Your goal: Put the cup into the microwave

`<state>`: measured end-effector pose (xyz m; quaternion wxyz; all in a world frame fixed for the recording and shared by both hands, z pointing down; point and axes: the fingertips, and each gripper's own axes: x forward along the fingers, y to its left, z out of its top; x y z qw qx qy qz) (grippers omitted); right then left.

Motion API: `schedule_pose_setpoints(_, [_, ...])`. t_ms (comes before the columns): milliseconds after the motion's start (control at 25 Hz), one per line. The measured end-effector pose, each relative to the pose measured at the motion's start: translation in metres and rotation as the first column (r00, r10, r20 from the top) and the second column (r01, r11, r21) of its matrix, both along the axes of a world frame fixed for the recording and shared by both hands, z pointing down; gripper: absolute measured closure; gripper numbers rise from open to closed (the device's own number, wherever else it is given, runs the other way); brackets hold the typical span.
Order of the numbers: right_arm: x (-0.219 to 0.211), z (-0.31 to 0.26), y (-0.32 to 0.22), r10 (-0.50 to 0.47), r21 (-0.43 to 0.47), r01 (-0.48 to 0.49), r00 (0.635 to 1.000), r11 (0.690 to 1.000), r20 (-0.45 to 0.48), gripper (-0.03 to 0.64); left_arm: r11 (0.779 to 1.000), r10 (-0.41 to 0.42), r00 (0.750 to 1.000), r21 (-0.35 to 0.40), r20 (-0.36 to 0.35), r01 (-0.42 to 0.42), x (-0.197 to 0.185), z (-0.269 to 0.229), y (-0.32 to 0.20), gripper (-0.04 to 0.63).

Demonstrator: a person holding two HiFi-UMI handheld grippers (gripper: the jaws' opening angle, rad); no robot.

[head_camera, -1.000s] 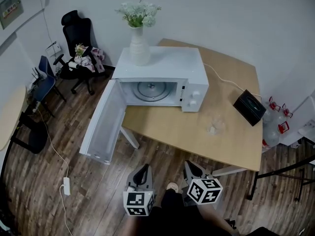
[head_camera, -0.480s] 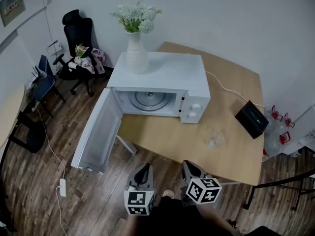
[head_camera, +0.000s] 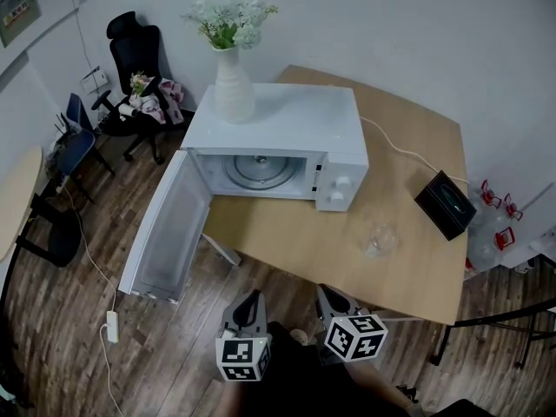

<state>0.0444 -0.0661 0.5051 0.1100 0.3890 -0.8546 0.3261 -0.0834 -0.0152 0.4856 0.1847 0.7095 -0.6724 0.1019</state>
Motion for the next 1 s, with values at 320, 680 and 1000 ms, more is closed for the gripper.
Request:
schedule_pose_setpoints(320, [0.006,0.004,0.001,0.022,-0.021,-0.022,1.000,1.000,0.016,0.623,1.000,0.007,1.000,0.000,0.017,-0.007,0.003,-0.004,0.002,0.586])
schedule_pose_setpoints(680, [-0.008,0.004,-0.018,0.026,-0.042,-0.025,0.999,0.999,0.023,0.623,1.000,0.017,1.000,-0.015,0.019,-0.017,-0.009,-0.011,-0.021,0.586])
schedule_pose_setpoints(1000, [-0.022,0.001,-0.056,0.050,-0.042,-0.049,0.999,0.998,0.001,0.623,0.999,0.050,0.999,-0.017,0.016,-0.050,-0.024,-0.014,-0.064,0.586])
